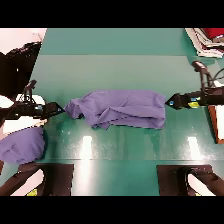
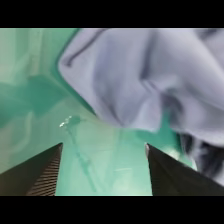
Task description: Fold the shirts.
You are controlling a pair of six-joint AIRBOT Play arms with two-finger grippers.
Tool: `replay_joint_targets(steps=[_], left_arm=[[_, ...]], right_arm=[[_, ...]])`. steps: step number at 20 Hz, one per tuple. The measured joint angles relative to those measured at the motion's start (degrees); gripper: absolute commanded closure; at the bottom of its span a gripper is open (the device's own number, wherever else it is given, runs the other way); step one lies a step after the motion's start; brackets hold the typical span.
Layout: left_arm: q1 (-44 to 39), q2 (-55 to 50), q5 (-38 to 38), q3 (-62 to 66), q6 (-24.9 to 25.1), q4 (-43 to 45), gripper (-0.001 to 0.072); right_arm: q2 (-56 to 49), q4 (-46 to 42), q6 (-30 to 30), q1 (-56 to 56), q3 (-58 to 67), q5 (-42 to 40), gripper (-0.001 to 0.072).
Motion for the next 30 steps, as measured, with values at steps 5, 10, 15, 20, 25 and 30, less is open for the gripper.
replay_joint_targets(steps=[5,10,15,20,25,30], left_arm=[[0.31,-8.02,5.27,-2.36,4.04,-10.69,0.0093],[0.35,-13.66,9.81,-2.71,10.67,-22.91,0.0582],[0.35,-14.80,11.23,2.03,13.14,-27.76,0.0684],[0.33,-15.06,6.62,10.62,13.77,-27.10,0.0684],[0.33,-15.10,4.09,14.12,13.84,-25.68,0.0684],[0.35,-15.08,2.03,14.82,13.84,-25.27,0.0685]], right_arm=[[2.32,1.90,0.17,-6.38,0.00,1.53,0.0269],[1.01,2.56,0.22,-11.30,0.00,2.78,0.0269],[-8.00,2.93,-0.13,-15.39,0.00,3.76,0.0261],[-20.48,9.16,-2.97,-16.09,0.02,-2.16,0.0262],[-31.95,19.43,-7.48,-14.69,1.70,-7.93,0.0263],[-39.52,22.36,-9.01,-10.49,8.74,-9.49,0.0696]])
